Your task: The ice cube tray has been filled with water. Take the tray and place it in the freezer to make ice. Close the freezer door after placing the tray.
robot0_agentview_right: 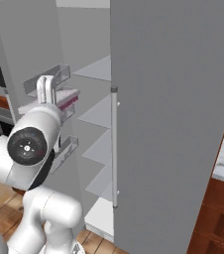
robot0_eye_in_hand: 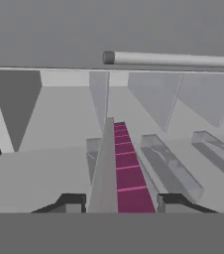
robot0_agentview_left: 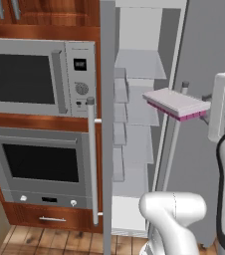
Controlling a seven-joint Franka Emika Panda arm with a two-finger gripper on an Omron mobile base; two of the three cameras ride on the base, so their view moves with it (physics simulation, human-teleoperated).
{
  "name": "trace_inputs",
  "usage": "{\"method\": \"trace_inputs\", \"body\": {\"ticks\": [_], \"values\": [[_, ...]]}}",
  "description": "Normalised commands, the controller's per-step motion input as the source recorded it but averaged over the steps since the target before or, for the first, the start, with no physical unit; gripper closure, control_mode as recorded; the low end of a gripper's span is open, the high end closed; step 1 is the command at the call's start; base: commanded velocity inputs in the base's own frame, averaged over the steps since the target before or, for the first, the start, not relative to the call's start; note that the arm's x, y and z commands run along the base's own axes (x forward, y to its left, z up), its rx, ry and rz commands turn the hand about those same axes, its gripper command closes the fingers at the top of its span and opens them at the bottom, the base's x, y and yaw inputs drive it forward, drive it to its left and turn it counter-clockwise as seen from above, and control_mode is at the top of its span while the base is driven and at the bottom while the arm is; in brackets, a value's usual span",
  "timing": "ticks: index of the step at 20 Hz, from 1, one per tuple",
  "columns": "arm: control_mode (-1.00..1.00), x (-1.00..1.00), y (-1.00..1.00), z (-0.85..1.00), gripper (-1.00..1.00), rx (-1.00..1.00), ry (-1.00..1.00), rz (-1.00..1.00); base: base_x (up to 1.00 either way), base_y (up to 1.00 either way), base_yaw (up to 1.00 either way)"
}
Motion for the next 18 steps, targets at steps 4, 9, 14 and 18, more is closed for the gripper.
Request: {"method": "trace_inputs", "body": {"ticks": [4, 9, 14, 18], "values": [[-1.0, 0.0, 0.0, 0.5, 1.0, -0.03, 0.0, -0.13, 0.0, 0.0, 0.0], [-1.0, 0.0, 0.0, 0.32, 1.0, 0.0, 0.0, -0.15, 0.0, 0.0, 0.0], [-1.0, 0.05, 0.0, 0.03, 1.0, 0.0, -0.02, -0.14, 0.0, 0.0, 0.0], [-1.0, 0.24, 0.01, 0.0, 1.0, 0.0, -0.08, -0.13, 0.0, 0.0, 0.0]]}}
